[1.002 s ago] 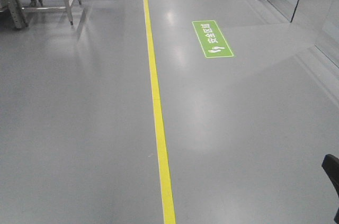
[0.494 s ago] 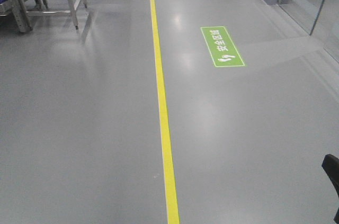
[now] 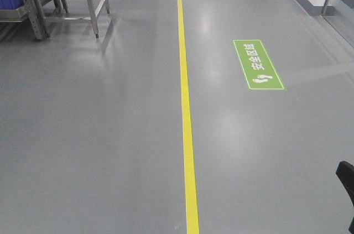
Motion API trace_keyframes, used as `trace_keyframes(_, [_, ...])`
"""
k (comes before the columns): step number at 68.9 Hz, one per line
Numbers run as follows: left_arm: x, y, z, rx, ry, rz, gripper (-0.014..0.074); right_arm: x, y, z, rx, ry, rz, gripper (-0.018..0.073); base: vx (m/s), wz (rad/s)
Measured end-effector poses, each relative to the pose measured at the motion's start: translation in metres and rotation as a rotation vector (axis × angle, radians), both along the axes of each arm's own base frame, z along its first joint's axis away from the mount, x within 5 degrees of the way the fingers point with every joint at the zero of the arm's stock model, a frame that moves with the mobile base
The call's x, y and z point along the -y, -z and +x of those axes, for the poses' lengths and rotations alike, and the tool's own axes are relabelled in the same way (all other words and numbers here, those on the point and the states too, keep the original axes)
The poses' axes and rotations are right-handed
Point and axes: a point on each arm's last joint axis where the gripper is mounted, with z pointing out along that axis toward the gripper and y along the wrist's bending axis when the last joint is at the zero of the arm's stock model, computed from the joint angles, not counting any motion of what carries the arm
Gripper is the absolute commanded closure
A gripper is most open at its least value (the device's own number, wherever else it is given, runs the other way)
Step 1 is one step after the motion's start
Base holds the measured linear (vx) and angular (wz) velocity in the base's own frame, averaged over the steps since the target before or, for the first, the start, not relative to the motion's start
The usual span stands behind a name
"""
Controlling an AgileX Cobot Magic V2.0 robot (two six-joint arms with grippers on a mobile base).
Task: Move and align brake pads A on conveyor
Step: 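Drive along the yellow floor line down the aisle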
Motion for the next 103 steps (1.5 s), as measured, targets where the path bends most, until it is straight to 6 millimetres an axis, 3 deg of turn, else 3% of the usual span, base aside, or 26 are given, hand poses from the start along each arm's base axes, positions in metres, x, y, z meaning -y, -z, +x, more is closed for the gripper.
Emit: trace_keyframes(103, [0.0000,0.0000,0.0000,0.000,0.000,0.000,0.0045,0.0000,0.0001,0.0000,-0.001,0.000,0.001,0.0089,0.64,-0.01])
